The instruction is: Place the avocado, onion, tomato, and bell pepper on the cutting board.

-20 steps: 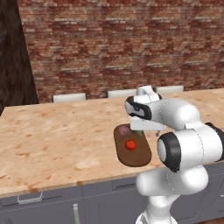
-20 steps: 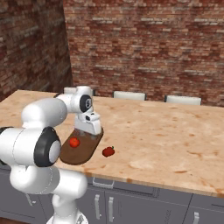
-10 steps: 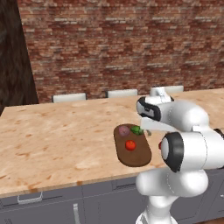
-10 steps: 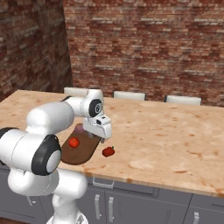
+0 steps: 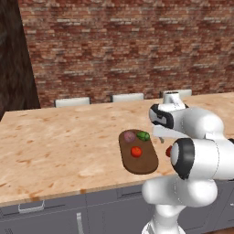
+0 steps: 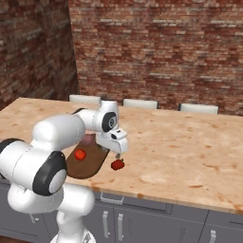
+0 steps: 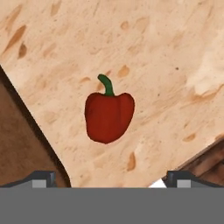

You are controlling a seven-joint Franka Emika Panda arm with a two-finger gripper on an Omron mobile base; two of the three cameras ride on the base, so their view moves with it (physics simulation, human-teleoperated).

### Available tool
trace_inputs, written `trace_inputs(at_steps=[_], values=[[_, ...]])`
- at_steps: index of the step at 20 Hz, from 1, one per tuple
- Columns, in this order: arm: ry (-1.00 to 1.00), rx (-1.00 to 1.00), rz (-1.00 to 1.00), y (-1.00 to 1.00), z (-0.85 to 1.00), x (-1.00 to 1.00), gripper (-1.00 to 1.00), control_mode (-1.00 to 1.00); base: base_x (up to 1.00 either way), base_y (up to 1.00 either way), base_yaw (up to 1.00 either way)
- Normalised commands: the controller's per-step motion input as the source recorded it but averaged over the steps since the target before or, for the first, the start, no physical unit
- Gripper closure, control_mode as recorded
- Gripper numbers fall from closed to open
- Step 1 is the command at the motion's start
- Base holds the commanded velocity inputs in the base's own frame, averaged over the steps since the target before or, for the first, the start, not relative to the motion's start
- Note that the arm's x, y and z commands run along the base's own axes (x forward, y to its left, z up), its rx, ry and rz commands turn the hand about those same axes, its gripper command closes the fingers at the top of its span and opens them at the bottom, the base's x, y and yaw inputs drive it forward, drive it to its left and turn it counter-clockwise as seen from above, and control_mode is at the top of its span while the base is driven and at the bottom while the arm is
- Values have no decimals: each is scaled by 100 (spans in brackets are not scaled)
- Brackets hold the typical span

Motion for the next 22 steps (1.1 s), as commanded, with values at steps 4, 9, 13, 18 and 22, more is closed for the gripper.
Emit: trace_inputs(at_steps=[4,9,13,18,22], values=[[0,0,-2,-22,-11,14,-100,-100,0,0,0],[2,0,-6,-1,-16,36,-100,-100,0,0,0],[1,0,-5,-1,-15,26,-100,-100,0,0,0],[0,0,-9,-12,-13,-9,-100,-100,0,0,0],[0,0,-10,0,-18,-15,-100,-100,0,0,0]])
